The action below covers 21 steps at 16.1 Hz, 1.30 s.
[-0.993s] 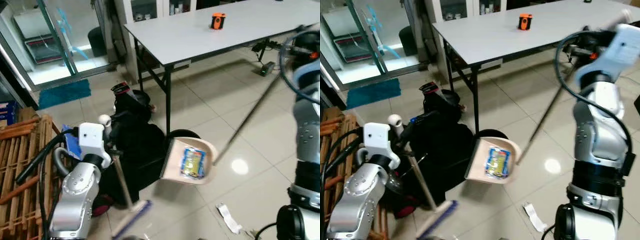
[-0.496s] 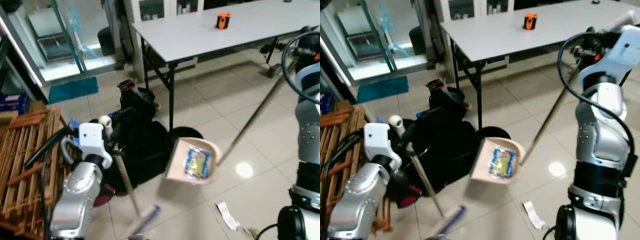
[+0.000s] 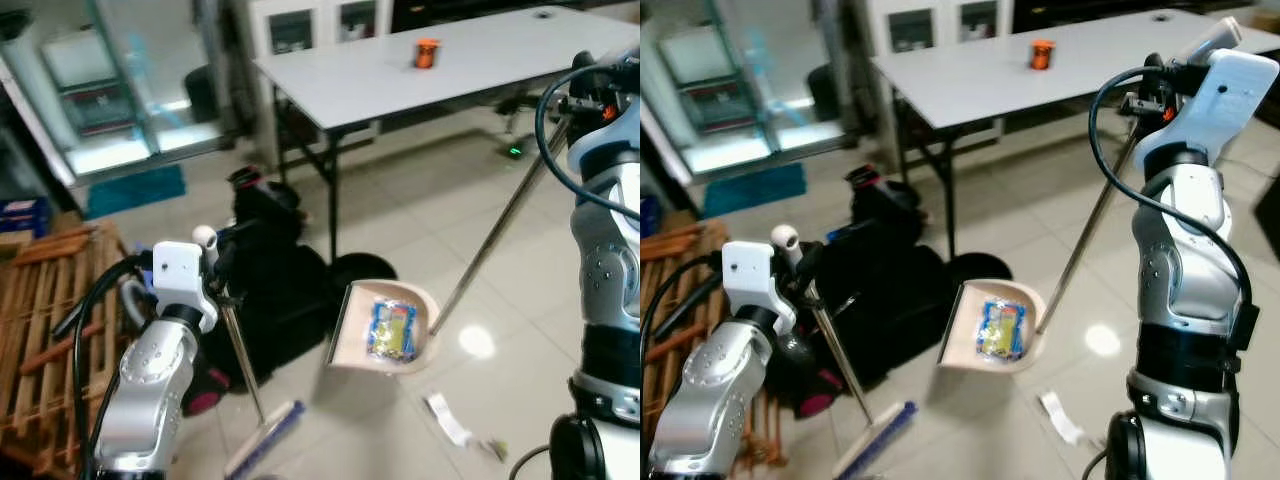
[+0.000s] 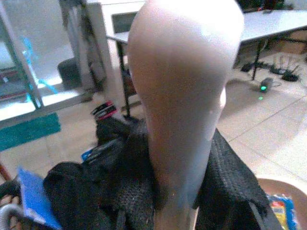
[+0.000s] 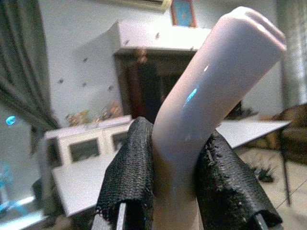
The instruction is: Sweep floor
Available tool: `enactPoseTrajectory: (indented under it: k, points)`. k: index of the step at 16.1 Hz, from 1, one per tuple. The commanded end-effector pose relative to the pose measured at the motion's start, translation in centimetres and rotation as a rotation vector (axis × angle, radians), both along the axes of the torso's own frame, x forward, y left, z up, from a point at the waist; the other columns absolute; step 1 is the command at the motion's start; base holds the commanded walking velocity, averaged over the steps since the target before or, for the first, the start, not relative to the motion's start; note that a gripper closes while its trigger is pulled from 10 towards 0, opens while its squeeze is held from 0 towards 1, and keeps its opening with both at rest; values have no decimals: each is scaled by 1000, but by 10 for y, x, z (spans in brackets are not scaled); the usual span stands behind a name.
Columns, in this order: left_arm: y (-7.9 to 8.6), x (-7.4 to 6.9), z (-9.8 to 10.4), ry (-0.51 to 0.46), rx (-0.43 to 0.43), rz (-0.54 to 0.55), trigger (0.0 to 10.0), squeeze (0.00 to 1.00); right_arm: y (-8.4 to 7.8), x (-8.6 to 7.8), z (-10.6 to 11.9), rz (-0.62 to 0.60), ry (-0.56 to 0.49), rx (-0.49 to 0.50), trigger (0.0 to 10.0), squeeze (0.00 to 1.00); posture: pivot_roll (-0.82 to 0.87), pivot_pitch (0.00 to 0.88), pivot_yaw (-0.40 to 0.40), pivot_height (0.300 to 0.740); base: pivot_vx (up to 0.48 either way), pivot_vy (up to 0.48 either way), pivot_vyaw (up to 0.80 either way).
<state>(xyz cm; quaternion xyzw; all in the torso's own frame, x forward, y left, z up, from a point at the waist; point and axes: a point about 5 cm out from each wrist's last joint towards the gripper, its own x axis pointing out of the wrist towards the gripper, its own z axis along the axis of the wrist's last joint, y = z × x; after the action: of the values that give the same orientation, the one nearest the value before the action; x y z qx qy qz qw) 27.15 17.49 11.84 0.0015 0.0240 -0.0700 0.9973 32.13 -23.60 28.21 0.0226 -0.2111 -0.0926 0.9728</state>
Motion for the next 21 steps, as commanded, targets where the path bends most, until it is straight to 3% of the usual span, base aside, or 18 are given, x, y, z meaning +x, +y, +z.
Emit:
enactPoseTrajectory:
  k: [1, 21]
  points:
    - [5, 0, 5, -34, 14, 14, 10000, 0, 12, 0, 15, 43, -66, -15, 10000, 0, 34, 6, 73, 740, 356, 0, 0]
    - [4, -1, 5, -36, -2, 6, 10000, 0, -3, 1, 17, -5, -79, 21, 10000, 0, 35, 0, 69, 740, 373, 0, 0]
